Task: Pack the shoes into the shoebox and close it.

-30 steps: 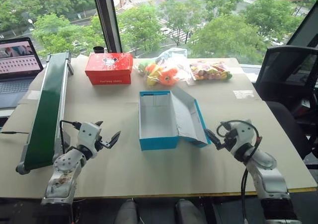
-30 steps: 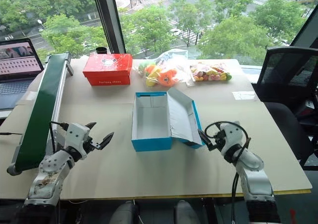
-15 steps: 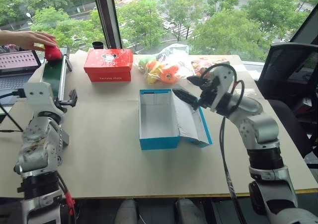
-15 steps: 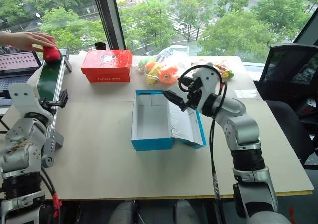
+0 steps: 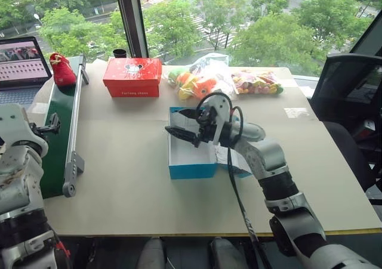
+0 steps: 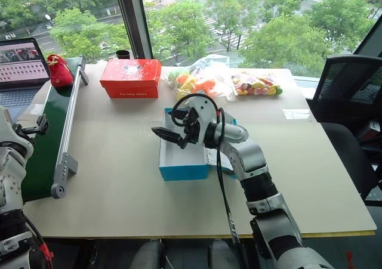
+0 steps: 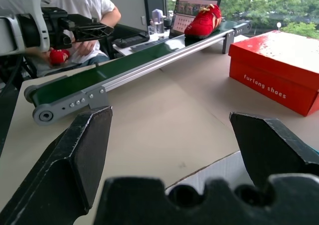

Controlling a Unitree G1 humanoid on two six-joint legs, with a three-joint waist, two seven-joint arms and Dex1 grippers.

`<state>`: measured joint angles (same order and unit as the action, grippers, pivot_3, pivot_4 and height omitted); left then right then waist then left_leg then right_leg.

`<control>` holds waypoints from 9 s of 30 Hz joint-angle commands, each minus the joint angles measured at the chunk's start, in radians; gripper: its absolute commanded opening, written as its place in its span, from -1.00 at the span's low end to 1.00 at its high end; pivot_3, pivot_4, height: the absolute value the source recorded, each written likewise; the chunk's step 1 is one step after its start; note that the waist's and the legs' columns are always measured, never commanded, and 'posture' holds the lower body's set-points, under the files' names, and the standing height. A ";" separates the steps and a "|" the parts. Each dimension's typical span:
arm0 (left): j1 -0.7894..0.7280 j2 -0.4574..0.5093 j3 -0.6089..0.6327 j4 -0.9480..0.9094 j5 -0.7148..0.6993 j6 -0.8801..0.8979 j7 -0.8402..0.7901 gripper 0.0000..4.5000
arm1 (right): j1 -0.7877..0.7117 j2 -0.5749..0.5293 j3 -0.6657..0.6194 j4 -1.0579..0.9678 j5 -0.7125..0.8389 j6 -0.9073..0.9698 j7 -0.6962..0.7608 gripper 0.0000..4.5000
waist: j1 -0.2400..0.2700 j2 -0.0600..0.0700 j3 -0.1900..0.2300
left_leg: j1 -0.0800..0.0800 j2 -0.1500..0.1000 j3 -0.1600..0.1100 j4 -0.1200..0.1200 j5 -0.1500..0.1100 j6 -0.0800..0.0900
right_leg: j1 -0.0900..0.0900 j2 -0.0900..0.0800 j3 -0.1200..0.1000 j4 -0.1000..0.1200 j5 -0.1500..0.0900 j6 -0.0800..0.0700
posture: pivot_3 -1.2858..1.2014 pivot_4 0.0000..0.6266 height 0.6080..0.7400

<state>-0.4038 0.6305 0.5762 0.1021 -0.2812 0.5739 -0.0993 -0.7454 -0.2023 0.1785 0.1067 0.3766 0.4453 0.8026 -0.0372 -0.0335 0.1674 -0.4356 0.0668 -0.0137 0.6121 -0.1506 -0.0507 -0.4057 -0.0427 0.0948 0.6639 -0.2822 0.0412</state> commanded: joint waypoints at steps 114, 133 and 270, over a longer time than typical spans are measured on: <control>-0.280 -0.333 -0.351 -0.398 -0.500 0.358 -0.211 1.00 | -0.178 0.045 -0.450 0.005 0.416 0.402 -0.570 -0.69 | -0.013 -0.001 0.003 | -0.006 -0.002 -0.012 -0.001 0.006 -0.008 | -0.001 0.000 -0.008 0.001 0.001 -0.002 | 0.03 -0.52 0.99; -0.083 0.067 -0.506 -0.483 -0.327 0.246 -0.520 1.00 | -0.195 -0.016 -0.053 0.102 0.083 0.747 -0.607 -0.69 | 0.000 0.000 0.003 | -0.008 -0.002 -0.012 -0.002 0.006 -0.008 | -0.003 0.000 -0.008 -0.001 0.001 -0.003 | 0.03 -0.52 0.99; -0.198 -0.420 -0.551 -0.349 -0.283 0.056 -0.288 0.13 | -0.165 0.160 -0.704 0.016 0.734 0.544 -0.729 0.11 | -0.007 -0.001 0.002 | -0.007 -0.002 -0.015 -0.002 0.009 -0.010 | 0.000 0.000 -0.012 0.001 0.002 -0.004 | 0.03 -0.52 0.99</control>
<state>-0.6061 0.2146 0.0549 -0.2025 -0.5506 0.6244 -0.3576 -0.8846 -0.0287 -0.5191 0.1748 1.0846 1.0425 0.0822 -0.0438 -0.0347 0.1698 -0.4428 0.0650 -0.0287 0.6098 -0.1417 -0.0610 -0.4053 -0.0422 0.0824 0.6645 -0.2805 0.0377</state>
